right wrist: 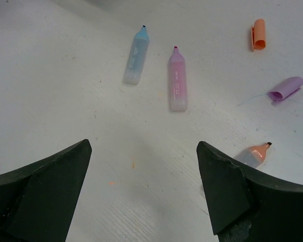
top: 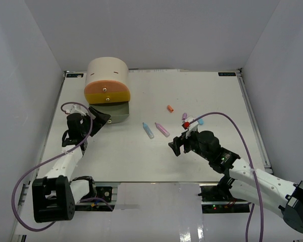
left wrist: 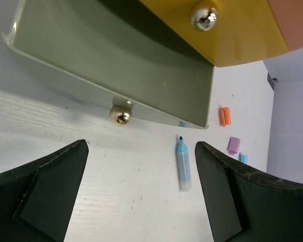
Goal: Sort the stationery into containers
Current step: Open the drawer in the storage box, then pick up the pen from the center of the board.
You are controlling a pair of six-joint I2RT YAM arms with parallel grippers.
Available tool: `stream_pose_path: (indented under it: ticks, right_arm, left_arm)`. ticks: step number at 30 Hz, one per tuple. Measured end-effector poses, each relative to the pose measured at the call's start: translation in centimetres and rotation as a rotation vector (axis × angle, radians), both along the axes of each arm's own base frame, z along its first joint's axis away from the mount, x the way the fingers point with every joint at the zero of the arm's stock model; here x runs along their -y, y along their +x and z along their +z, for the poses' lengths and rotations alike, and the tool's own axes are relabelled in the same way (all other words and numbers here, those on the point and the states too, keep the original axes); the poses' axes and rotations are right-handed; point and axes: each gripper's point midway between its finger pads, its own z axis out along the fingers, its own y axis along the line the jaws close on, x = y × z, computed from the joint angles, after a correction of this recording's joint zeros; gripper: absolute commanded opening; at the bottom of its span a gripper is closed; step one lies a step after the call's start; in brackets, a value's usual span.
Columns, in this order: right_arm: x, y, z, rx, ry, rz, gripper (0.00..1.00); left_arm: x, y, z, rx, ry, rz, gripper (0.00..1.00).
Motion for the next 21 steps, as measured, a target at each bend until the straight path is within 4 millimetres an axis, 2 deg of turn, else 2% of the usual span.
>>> stream_pose_path:
  ticks: [5,9,12,15,18,21]
  right_arm:
    - [1.5,1.3,-0.2,-0.059,-0.02,-0.157,0.96]
    - [3.3,2.2,-2.0,-0.152,-0.07,-0.312,0.99]
    - [4.8,2.2,-4.7,-0.251,-0.131,-0.419,1.0]
    - [6.2,1.7,-7.3,-0.338,-0.193,-0.504,0.93]
    - [7.0,1.2,-9.3,-0.403,-0.236,-0.566,0.91]
    - [7.6,0.9,-10.9,-0.451,-0.275,-0.613,0.87]
  left_arm:
    - [-0.9,-0.5,3.8,0.03,0.129,-0.026,0.98]
    - [-1.4,-1.3,5.3,0.054,0.225,-0.059,0.98]
    - [-1.5,-2.1,5.2,0.054,0.278,-0.086,0.98]
    - [-1.2,-2.5,4.5,0.048,0.306,-0.115,0.98]
    - [-0.8,-3.1,3.6,0.027,0.325,-0.141,0.98]
    - [-0.5,-3.3,3.8,0.035,0.34,-0.156,0.98]
